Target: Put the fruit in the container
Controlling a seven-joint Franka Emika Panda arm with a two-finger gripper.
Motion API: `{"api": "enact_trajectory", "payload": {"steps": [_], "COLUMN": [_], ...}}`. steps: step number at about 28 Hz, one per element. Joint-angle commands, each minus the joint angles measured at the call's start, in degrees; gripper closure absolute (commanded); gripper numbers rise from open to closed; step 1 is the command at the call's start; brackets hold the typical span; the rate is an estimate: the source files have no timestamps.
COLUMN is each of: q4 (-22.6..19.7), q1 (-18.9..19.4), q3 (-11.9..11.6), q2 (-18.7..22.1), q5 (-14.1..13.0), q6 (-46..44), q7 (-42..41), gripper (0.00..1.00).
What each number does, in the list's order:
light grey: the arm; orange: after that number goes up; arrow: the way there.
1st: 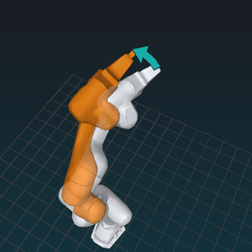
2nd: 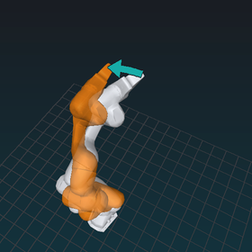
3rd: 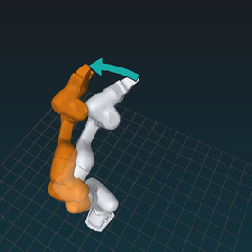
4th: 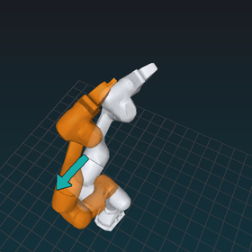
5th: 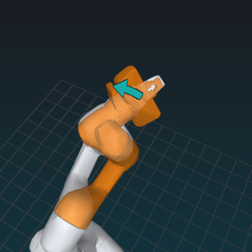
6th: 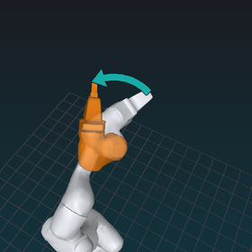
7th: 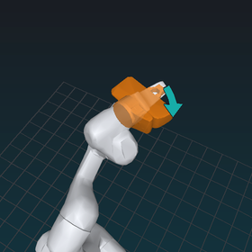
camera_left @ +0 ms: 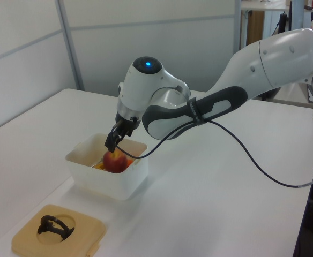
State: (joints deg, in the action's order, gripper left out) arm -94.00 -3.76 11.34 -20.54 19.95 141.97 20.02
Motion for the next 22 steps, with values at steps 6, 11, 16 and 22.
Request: {"api": "enact_trajectory", "payload": {"steps": [6, 11, 16, 22], "q4": [-0.40, -0.22, -0.31, -0.66], "q1": [-0.81, -0.81, -0.46, 0.24], "q3": [-0.18, -0.36, -3.42, -5.72], "q2": [7.00, 10.60, 14.72, 17.20], "q5": [-6.40, -13.25, -19.57, -22.05], "q6": [-16.36, -28.84, -38.32, -43.88], "q7": [0.82, -1.29, -6.54, -15.88], "gripper": [0.00, 0.00, 0.00, 0.00]}}
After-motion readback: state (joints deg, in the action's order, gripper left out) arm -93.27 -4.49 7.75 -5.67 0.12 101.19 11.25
